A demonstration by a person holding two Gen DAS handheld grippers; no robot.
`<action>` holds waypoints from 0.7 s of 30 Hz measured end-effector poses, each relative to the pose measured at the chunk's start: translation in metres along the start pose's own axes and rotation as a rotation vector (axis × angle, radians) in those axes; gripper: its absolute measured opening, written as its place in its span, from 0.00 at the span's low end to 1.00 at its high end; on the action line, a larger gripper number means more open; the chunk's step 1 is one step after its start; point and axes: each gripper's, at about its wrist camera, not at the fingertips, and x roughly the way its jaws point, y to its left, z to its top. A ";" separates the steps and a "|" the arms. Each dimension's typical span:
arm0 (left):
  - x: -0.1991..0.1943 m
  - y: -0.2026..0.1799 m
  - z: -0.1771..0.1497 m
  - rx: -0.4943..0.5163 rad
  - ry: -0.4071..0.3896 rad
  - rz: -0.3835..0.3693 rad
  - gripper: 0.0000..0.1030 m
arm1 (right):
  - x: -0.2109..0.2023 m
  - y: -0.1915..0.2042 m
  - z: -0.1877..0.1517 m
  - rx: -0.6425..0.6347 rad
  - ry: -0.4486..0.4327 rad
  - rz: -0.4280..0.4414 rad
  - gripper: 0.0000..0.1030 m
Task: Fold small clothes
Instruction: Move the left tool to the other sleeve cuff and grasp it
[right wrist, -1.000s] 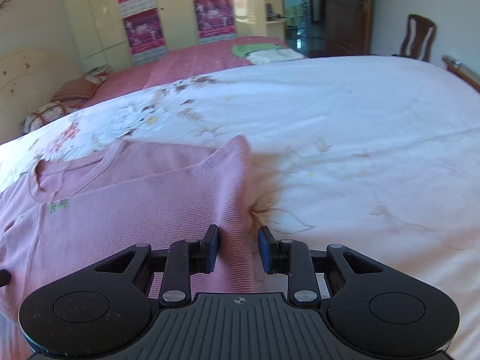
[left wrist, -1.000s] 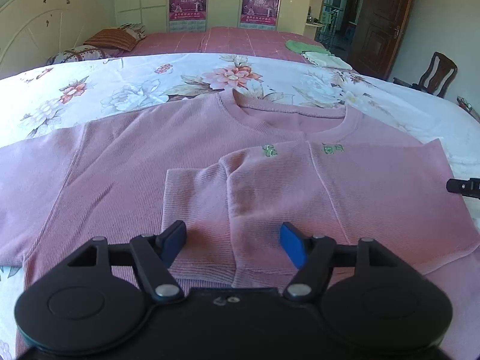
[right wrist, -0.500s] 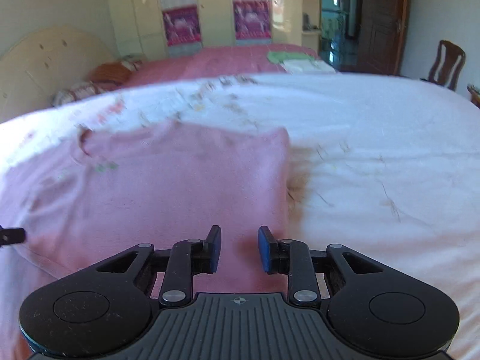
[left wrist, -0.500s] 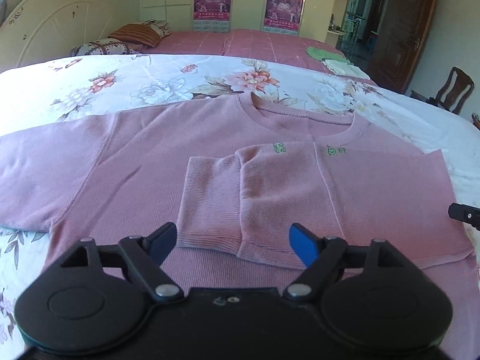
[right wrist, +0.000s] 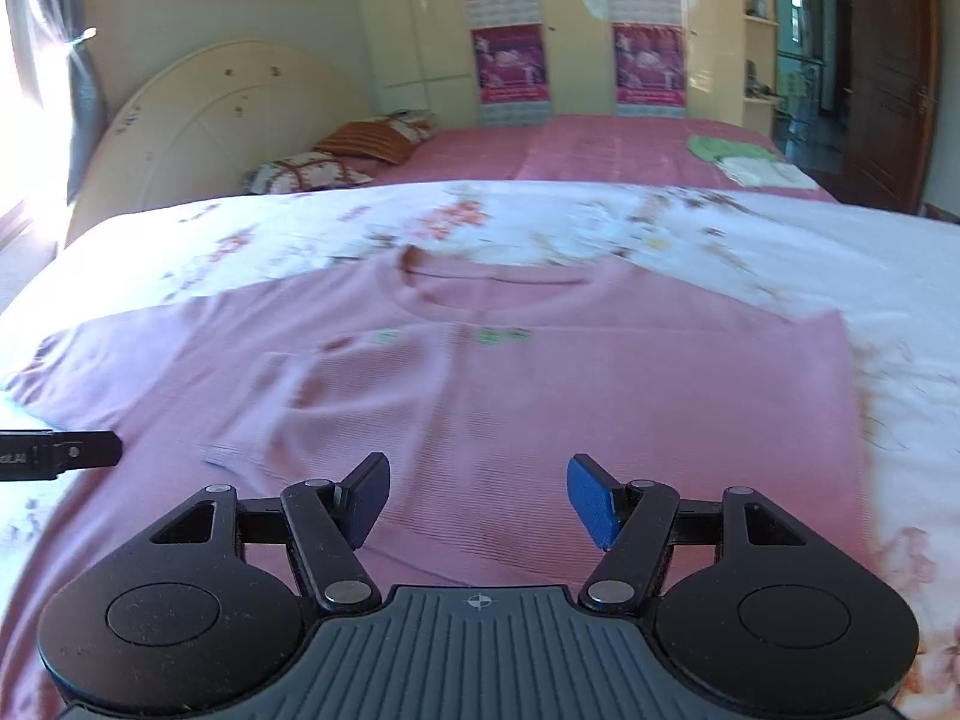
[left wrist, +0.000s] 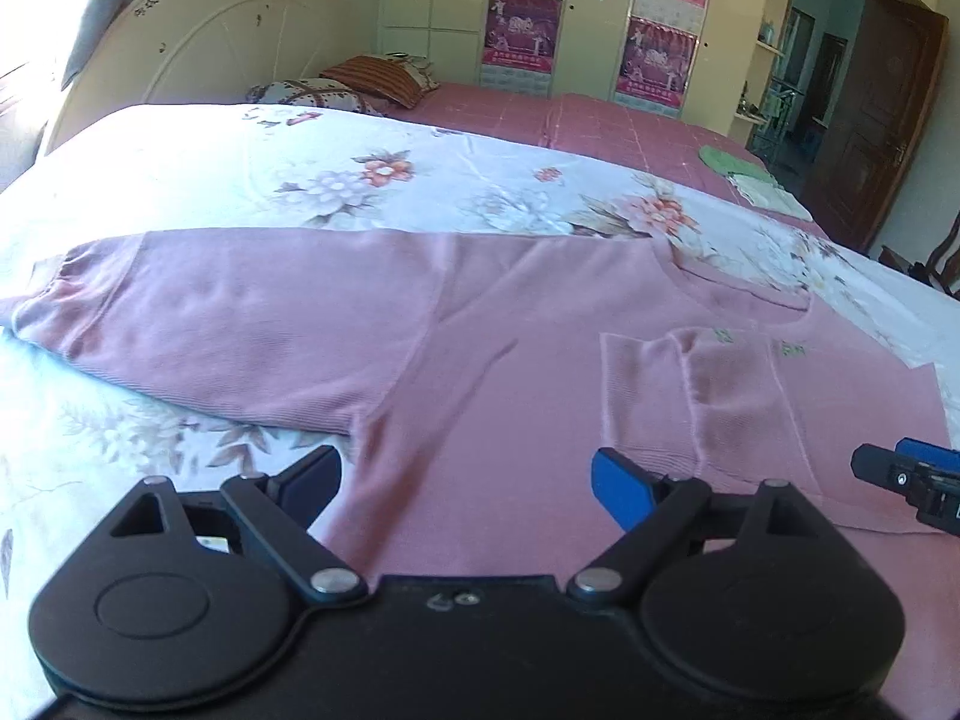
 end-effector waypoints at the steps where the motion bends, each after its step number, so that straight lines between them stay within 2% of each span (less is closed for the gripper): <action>1: -0.001 0.015 0.002 -0.019 -0.004 -0.001 0.86 | 0.002 0.013 0.000 -0.010 -0.005 0.009 0.63; 6: 0.004 0.096 0.011 -0.140 0.001 0.029 0.84 | 0.017 0.080 -0.001 -0.037 -0.019 0.031 0.63; 10: 0.012 0.153 0.019 -0.180 0.009 0.057 0.81 | 0.042 0.127 0.001 -0.049 0.002 0.042 0.63; 13: 0.018 0.191 0.025 -0.220 0.007 0.077 0.80 | 0.060 0.152 0.003 -0.021 0.022 0.054 0.63; 21: 0.041 0.280 0.037 -0.399 0.014 0.095 0.78 | 0.092 0.208 0.008 -0.068 0.035 0.053 0.63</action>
